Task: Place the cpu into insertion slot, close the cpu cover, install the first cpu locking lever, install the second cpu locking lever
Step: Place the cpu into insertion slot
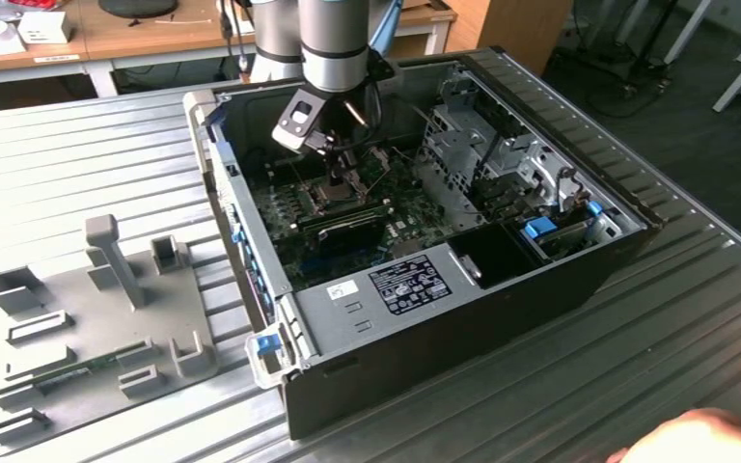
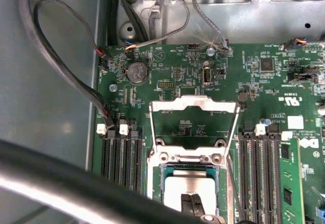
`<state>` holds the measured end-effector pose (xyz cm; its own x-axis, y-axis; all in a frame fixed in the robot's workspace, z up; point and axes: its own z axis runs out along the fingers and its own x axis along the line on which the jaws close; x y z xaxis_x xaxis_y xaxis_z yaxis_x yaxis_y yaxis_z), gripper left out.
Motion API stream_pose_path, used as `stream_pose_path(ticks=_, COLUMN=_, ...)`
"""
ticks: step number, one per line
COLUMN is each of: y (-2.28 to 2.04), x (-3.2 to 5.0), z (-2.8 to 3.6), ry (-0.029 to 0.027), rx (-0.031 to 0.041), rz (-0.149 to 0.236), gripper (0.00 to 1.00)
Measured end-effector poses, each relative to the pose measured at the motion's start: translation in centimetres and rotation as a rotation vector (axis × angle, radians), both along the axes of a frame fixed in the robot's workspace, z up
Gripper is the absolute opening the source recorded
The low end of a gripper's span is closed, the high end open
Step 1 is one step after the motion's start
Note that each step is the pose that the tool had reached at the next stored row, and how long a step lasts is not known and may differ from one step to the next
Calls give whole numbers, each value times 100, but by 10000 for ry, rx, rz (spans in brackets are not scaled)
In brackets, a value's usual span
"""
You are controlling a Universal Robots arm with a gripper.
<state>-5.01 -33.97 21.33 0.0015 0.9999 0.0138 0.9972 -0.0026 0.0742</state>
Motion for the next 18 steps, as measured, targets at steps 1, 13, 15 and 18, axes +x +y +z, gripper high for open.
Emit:
stream_pose_path(ticks=1, y=0, x=0, z=-11, ry=0, rx=1, rz=0, gripper=11)
stream_pose_path(ticks=13, y=0, x=1, z=-16, ry=154, rx=-1, rz=-1, gripper=11)
stream_pose_path(ticks=15, y=0, x=3, z=-16, ry=157, rx=-1, rz=0, gripper=11)
stream_pose_path(ticks=18, y=0, x=5, z=-8, ry=166, rx=-2, rz=0, gripper=11)
